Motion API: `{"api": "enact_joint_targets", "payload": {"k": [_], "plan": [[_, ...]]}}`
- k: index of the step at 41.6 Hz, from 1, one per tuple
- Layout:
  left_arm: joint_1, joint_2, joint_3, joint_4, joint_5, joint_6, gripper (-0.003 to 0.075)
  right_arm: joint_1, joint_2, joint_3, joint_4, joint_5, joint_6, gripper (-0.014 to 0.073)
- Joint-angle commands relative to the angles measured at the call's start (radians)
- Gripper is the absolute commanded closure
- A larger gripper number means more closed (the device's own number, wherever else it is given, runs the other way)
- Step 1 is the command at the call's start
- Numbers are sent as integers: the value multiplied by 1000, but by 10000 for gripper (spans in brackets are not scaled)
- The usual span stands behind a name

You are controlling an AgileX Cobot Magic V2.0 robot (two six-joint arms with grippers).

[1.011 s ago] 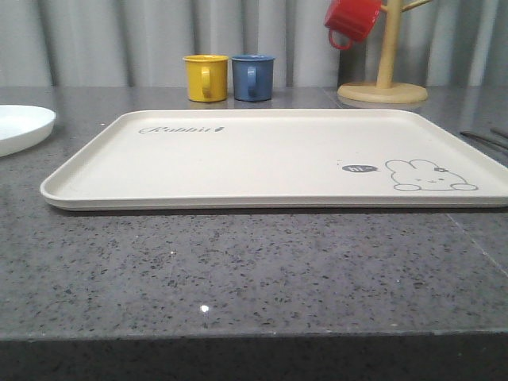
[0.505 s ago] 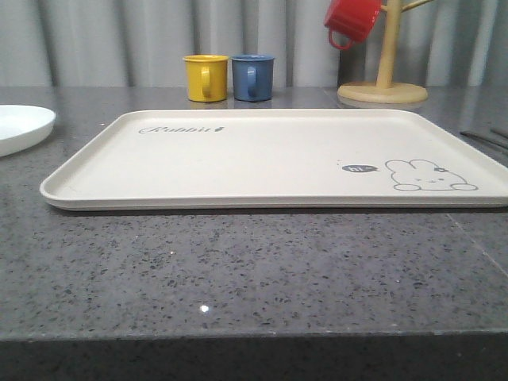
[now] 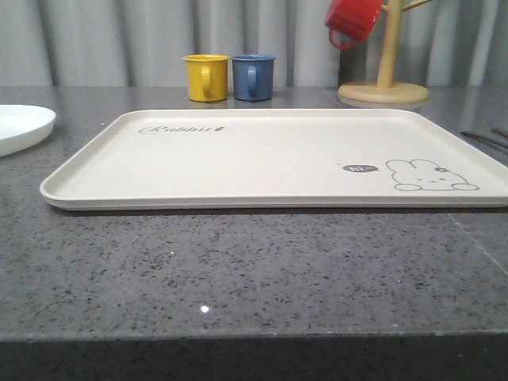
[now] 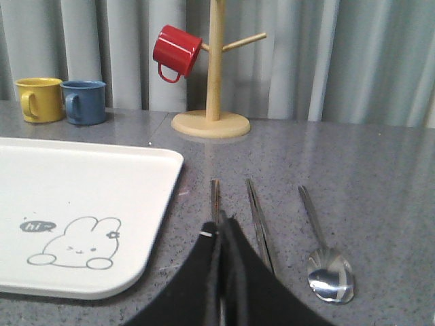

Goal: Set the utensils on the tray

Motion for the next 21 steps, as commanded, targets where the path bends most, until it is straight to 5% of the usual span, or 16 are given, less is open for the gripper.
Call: {"api": "enact_joint_targets", "payload": {"k": [1, 21], "plan": [[-1, -19, -95, -12, -58, -7, 741, 3, -17, -122, 3, 18, 1, 661], [-1, 302, -707, -8, 600, -7, 741, 3, 351, -693, 3, 604, 1, 661]]}}
